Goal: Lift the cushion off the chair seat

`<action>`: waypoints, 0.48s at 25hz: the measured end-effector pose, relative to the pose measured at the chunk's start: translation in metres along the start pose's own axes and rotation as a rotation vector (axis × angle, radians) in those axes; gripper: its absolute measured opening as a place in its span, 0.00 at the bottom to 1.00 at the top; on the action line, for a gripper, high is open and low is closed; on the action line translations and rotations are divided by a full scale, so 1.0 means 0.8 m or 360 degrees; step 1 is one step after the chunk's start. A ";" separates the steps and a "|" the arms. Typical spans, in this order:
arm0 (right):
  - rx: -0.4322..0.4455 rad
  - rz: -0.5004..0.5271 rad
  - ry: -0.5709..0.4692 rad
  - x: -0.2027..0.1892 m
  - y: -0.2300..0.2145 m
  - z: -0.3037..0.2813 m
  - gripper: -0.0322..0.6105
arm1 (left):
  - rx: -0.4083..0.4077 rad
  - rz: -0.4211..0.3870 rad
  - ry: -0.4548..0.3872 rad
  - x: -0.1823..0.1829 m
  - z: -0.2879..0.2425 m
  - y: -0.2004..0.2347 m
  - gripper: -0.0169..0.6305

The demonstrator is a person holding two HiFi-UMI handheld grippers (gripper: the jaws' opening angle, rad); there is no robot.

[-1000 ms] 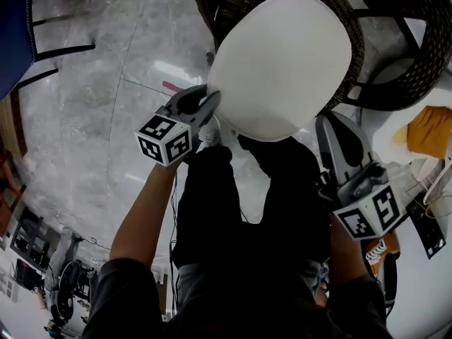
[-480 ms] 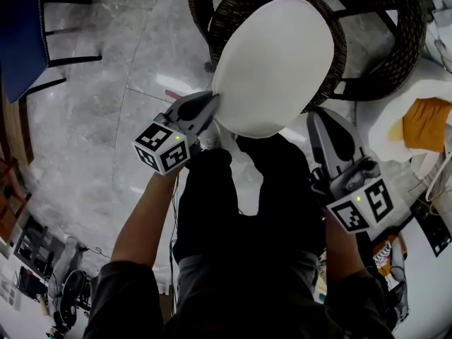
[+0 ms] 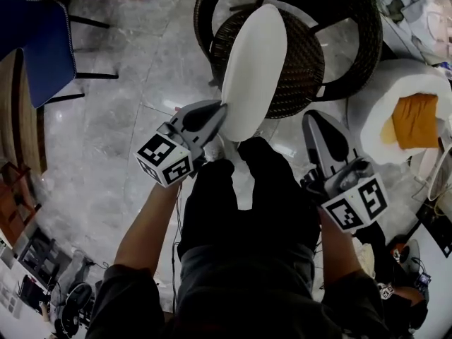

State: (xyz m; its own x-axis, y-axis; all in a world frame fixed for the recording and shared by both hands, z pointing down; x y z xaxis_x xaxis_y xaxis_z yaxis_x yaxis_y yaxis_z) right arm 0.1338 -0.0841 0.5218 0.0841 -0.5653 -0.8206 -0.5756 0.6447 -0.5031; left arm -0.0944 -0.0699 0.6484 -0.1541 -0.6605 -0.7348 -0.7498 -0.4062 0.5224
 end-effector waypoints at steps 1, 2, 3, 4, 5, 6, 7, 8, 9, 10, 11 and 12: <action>0.0002 0.0007 -0.0016 0.010 0.007 0.003 0.07 | 0.0002 -0.0011 -0.0009 0.011 0.007 -0.006 0.06; 0.0006 0.0014 -0.0030 0.019 0.014 0.007 0.07 | 0.0004 -0.0022 -0.0018 0.021 0.014 -0.012 0.06; 0.0010 0.0021 -0.0043 0.028 0.022 0.010 0.07 | 0.0006 -0.0033 -0.0027 0.032 0.022 -0.018 0.06; 0.0017 0.0025 -0.0054 0.037 0.029 0.012 0.07 | 0.0009 -0.0043 -0.0035 0.043 0.030 -0.023 0.06; 0.0024 0.0026 -0.0065 0.046 0.036 0.014 0.07 | 0.0013 -0.0054 -0.0043 0.054 0.037 -0.029 0.06; 0.0033 0.0026 -0.0077 0.055 0.043 0.016 0.07 | 0.0017 -0.0065 -0.0052 0.065 0.045 -0.033 0.06; 0.0042 0.0031 -0.0089 0.064 0.050 0.018 0.07 | 0.0023 -0.0076 -0.0064 0.077 0.052 -0.037 0.06; 0.0050 0.0040 -0.0103 0.073 0.057 0.018 0.07 | 0.0028 -0.0085 -0.0079 0.091 0.059 -0.041 0.06; 0.0057 0.0052 -0.0120 0.084 0.064 0.019 0.07 | 0.0033 -0.0094 -0.0097 0.104 0.066 -0.045 0.06; 0.0063 0.0064 -0.0140 0.094 0.071 0.020 0.07 | 0.0036 -0.0103 -0.0117 0.118 0.074 -0.049 0.06; 0.0068 0.0075 -0.0158 0.105 0.079 0.021 0.07 | 0.0038 -0.0111 -0.0136 0.132 0.083 -0.054 0.06; 0.0072 0.0084 -0.0175 0.116 0.088 0.023 0.07 | 0.0038 -0.0119 -0.0153 0.145 0.093 -0.060 0.06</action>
State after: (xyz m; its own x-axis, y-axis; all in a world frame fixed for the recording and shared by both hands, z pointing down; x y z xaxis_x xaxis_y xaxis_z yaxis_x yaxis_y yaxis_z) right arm 0.1159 -0.0815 0.4054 0.1445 -0.4718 -0.8698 -0.5446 0.6960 -0.4680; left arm -0.1243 -0.0801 0.5059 -0.1575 -0.5648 -0.8101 -0.7763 -0.4362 0.4551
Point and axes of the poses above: the fingertips, and each gripper's own axes: z backward along the fingers, y to its left, x out of its top, the point moved 7 cm from there along z, backward along the fingers, and after that the axes turned 13 degrees about x, right-handed, at the moved point
